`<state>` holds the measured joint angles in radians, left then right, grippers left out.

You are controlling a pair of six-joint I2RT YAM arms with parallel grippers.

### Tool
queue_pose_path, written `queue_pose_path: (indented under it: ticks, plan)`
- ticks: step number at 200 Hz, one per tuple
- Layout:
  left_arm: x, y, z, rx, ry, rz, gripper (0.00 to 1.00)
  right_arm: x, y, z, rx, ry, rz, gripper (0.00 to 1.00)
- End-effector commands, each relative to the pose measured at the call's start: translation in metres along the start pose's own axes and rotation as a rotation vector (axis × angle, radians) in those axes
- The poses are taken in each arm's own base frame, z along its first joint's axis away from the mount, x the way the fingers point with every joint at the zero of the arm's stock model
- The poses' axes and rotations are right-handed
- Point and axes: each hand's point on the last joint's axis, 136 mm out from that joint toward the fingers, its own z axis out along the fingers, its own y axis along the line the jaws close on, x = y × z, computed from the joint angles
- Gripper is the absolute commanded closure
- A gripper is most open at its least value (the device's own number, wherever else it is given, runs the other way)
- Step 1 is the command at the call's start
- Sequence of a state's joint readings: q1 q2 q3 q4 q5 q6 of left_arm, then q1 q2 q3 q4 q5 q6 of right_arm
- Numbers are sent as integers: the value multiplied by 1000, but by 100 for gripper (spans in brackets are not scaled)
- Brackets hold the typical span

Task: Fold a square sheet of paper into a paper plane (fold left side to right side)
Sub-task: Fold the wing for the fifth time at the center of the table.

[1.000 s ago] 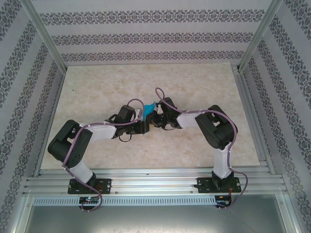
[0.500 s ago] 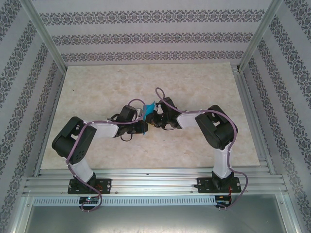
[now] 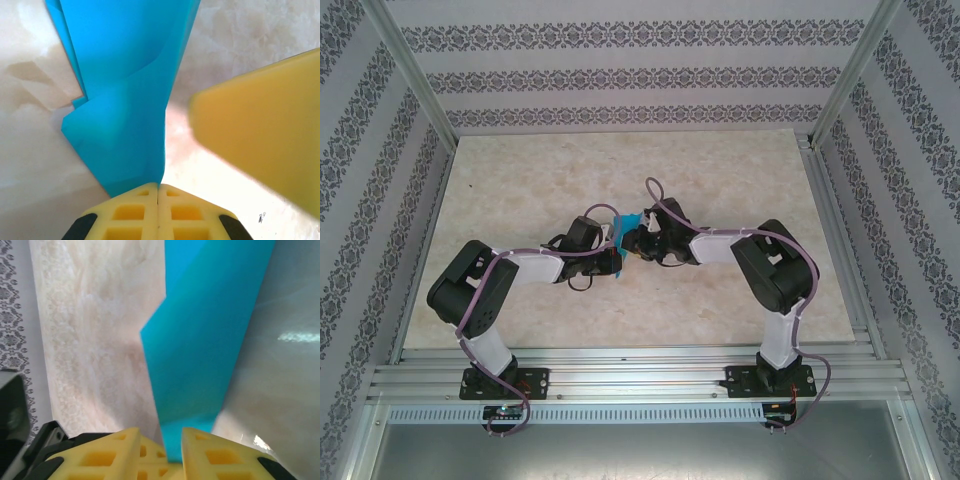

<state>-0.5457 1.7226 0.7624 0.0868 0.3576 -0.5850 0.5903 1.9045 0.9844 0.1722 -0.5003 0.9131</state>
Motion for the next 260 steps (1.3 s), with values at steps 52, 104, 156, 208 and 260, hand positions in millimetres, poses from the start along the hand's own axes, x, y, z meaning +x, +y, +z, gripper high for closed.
queue_pose_path:
  ticks: [52,104,156,208,260]
  plan:
    - [-7,-24,2,99,-14,51,99,-13,-17,-24,25,-57,-15,69]
    - [-2,-28,8,138,18,75,100,-15,-13,-24,-11,-66,-20,63]
    - [1,-29,16,161,40,87,100,-11,-16,-27,-2,-64,-7,62]
    - [0,-33,16,202,32,57,100,-10,-14,-24,-4,-58,-11,65]
    - [-5,-24,10,245,5,-18,100,-8,-12,-23,0,-53,-20,66]
